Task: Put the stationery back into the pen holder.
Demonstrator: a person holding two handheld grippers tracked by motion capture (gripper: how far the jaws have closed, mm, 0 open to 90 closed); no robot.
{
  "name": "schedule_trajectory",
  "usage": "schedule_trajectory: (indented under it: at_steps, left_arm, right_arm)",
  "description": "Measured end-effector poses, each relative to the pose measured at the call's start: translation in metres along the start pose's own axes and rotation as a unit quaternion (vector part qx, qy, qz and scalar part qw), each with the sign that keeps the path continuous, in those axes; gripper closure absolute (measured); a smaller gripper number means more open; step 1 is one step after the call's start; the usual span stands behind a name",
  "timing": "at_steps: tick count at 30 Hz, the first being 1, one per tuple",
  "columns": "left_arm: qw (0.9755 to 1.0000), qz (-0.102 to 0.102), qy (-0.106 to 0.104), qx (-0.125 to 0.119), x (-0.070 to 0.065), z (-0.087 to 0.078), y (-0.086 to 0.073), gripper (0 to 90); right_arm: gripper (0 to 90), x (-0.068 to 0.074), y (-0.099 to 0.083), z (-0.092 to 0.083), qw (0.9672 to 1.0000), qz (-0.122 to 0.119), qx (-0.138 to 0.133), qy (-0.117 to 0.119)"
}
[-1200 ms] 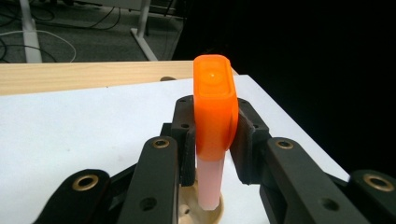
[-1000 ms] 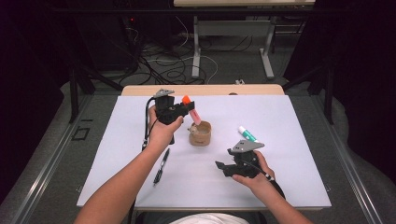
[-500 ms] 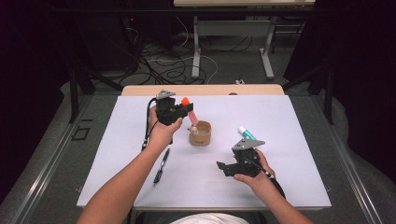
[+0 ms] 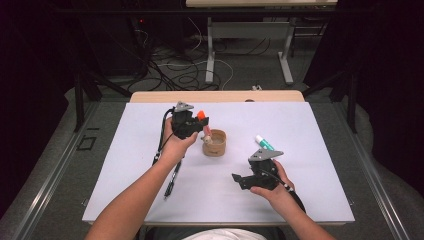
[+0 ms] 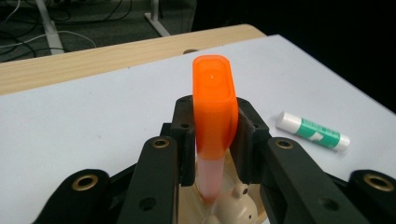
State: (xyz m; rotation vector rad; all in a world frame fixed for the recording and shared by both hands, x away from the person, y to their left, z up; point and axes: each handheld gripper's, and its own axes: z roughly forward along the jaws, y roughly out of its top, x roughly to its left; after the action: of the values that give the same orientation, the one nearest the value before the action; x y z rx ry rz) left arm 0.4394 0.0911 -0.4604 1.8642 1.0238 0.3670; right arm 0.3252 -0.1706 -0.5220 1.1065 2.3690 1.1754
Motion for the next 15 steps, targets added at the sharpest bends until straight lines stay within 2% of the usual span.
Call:
schedule_trajectory:
  at_steps: [4,7,15]
  left_arm:
    - [0.9999,0.014,0.006,0.007,-0.006,0.006,-0.003,74.1]
    - [0.9989,0.032,0.016,0.029,-0.008,0.010,-0.004,74.1]
    - [0.9970,0.035,0.029,0.063,-0.013,0.020,-0.008,73.8]
  right_arm:
    - [17.4,0.001,-0.001,0.001,1.0000,0.000,-0.005,0.002]
    - [17.5,0.001,-0.001,0.002,1.0000,-0.001,-0.007,0.001]
    - [17.5,0.001,-0.001,0.002,1.0000,0.000,-0.009,0.002]
